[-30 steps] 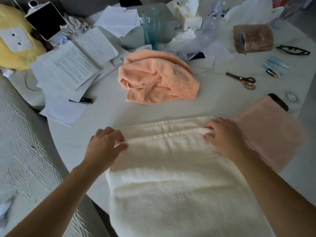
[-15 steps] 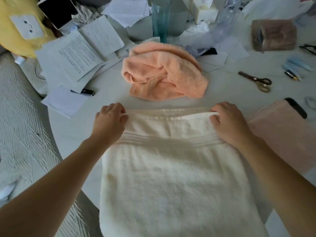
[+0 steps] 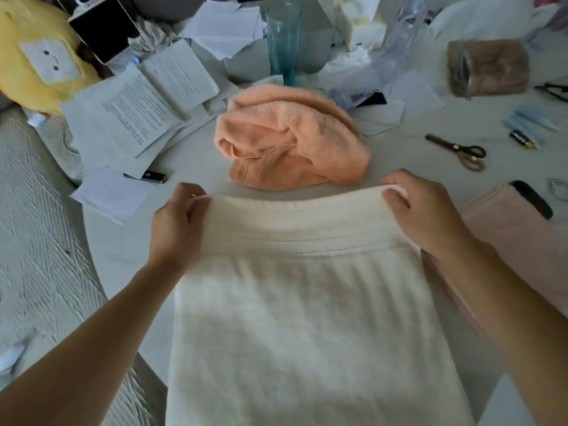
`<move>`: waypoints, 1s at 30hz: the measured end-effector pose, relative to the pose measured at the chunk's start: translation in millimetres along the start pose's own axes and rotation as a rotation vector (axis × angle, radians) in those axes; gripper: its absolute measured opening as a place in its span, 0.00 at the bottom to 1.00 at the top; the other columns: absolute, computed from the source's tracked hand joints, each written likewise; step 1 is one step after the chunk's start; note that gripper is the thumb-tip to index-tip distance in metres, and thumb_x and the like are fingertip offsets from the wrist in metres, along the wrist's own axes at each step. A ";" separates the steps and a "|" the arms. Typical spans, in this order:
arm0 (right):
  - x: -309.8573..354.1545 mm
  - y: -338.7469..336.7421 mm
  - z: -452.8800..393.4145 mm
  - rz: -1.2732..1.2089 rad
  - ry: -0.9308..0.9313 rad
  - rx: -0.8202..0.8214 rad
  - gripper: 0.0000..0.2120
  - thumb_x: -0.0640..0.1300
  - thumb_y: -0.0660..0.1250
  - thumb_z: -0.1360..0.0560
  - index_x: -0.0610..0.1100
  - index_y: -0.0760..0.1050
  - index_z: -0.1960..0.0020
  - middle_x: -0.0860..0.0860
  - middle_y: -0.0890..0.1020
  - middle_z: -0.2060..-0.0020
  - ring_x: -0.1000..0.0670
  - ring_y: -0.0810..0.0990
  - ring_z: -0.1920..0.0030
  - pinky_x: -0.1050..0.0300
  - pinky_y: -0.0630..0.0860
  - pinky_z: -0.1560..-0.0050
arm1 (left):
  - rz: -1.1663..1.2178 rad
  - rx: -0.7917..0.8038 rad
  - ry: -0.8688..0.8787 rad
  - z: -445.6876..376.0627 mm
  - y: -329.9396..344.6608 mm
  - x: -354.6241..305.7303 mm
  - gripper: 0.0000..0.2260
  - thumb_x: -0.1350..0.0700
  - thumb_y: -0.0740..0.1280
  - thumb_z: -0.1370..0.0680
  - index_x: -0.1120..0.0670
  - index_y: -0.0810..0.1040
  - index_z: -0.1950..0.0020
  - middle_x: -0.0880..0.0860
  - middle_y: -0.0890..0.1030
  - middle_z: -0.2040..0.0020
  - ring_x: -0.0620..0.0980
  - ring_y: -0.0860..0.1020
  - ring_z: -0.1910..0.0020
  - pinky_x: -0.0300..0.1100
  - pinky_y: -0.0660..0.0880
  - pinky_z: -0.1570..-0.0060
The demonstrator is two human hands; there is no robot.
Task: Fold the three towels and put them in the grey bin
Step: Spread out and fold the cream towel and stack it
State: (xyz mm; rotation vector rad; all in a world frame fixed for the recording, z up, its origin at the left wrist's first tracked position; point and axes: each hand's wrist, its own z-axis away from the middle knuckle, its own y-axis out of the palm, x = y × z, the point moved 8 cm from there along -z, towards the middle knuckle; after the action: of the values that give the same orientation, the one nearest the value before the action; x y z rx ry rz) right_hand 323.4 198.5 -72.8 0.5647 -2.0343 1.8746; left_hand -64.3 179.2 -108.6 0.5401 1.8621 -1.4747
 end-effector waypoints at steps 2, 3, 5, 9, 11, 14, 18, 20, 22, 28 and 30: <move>-13.0 16.2 -10.1 0.053 0.070 0.041 0.10 0.41 0.65 0.22 0.45 0.79 0.43 0.42 0.84 0.51 0.39 0.81 0.51 0.49 0.75 0.52 | -0.056 0.007 0.045 -11.9 5.9 -2.4 0.01 0.54 0.65 0.19 0.47 0.75 0.49 0.44 0.77 0.64 0.48 0.73 0.61 0.40 0.65 0.61; -23.2 28.0 -11.3 0.123 0.114 0.106 0.11 0.41 0.64 0.23 0.45 0.79 0.42 0.41 0.83 0.48 0.38 0.80 0.48 0.48 0.75 0.50 | -0.105 0.061 0.057 -15.8 13.8 -1.9 0.02 0.54 0.65 0.20 0.49 0.76 0.48 0.46 0.79 0.61 0.51 0.75 0.59 0.41 0.65 0.59; -39.9 43.8 -9.2 0.237 0.201 0.186 0.12 0.44 0.64 0.23 0.46 0.79 0.41 0.41 0.81 0.45 0.37 0.79 0.45 0.48 0.74 0.48 | -0.248 0.189 0.064 -16.9 30.2 3.9 0.05 0.55 0.65 0.20 0.51 0.79 0.46 0.53 0.82 0.55 0.58 0.78 0.55 0.43 0.67 0.57; -40.1 41.0 -6.8 0.294 0.223 0.108 0.11 0.46 0.64 0.24 0.47 0.78 0.43 0.42 0.78 0.48 0.36 0.79 0.49 0.49 0.73 0.54 | -0.378 0.233 0.040 -14.2 34.4 10.4 0.09 0.56 0.62 0.18 0.54 0.79 0.42 0.59 0.78 0.47 0.64 0.77 0.51 0.47 0.67 0.57; -34.5 31.4 -12.1 0.273 0.199 0.011 0.10 0.44 0.64 0.24 0.46 0.79 0.44 0.41 0.78 0.49 0.36 0.79 0.49 0.50 0.71 0.56 | -0.352 0.162 0.068 -18.2 27.8 3.6 0.08 0.56 0.62 0.18 0.56 0.79 0.42 0.60 0.78 0.47 0.65 0.77 0.52 0.49 0.69 0.58; -33.0 34.5 -18.7 0.283 0.200 0.027 0.11 0.43 0.64 0.23 0.44 0.77 0.43 0.41 0.78 0.48 0.37 0.78 0.49 0.52 0.67 0.56 | -0.370 0.136 0.061 -23.7 27.7 -0.4 0.09 0.58 0.62 0.19 0.58 0.79 0.42 0.63 0.77 0.46 0.66 0.75 0.49 0.53 0.70 0.56; -27.8 41.4 -9.8 0.382 0.219 0.075 0.19 0.42 0.65 0.23 0.42 0.71 0.32 0.38 0.74 0.39 0.35 0.74 0.40 0.44 0.72 0.44 | -0.424 0.116 0.046 -17.6 28.3 -2.5 0.14 0.60 0.63 0.21 0.57 0.76 0.35 0.62 0.73 0.36 0.65 0.71 0.38 0.58 0.69 0.43; 1.4 32.4 6.8 0.331 0.103 -0.085 0.24 0.42 0.65 0.23 0.39 0.67 0.28 0.37 0.71 0.32 0.35 0.70 0.32 0.39 0.67 0.33 | -0.333 0.012 0.165 0.4 18.5 -21.8 0.19 0.58 0.64 0.21 0.56 0.72 0.30 0.61 0.69 0.29 0.63 0.68 0.31 0.57 0.67 0.36; 41.1 46.1 42.3 0.159 -0.040 -0.106 0.28 0.46 0.61 0.22 0.36 0.63 0.25 0.37 0.66 0.25 0.36 0.63 0.24 0.39 0.59 0.26 | -0.276 0.052 0.360 37.5 28.0 -43.9 0.21 0.54 0.62 0.19 0.55 0.69 0.26 0.61 0.65 0.23 0.61 0.63 0.24 0.57 0.62 0.29; 61.0 123.3 139.6 0.328 -0.262 0.254 0.32 0.58 0.55 0.21 0.47 0.57 0.20 0.47 0.55 0.19 0.45 0.51 0.19 0.37 0.56 0.24 | -0.634 0.463 0.447 121.6 77.3 -3.2 0.32 0.33 0.50 0.20 0.46 0.56 0.18 0.52 0.53 0.17 0.59 0.51 0.19 0.65 0.55 0.25; 25.8 108.7 126.3 0.398 -0.120 0.237 0.32 0.59 0.49 0.20 0.48 0.52 0.19 0.47 0.51 0.19 0.44 0.48 0.19 0.38 0.52 0.23 | -0.701 0.456 0.410 111.1 69.8 10.3 0.35 0.29 0.48 0.22 0.43 0.50 0.18 0.51 0.51 0.17 0.58 0.49 0.19 0.63 0.52 0.24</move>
State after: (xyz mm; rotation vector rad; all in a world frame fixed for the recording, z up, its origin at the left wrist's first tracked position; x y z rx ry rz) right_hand 252.1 77.6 -166.2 0.3520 -2.1363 2.3871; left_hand 5.8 90.4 -175.8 0.4340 2.1544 -2.4392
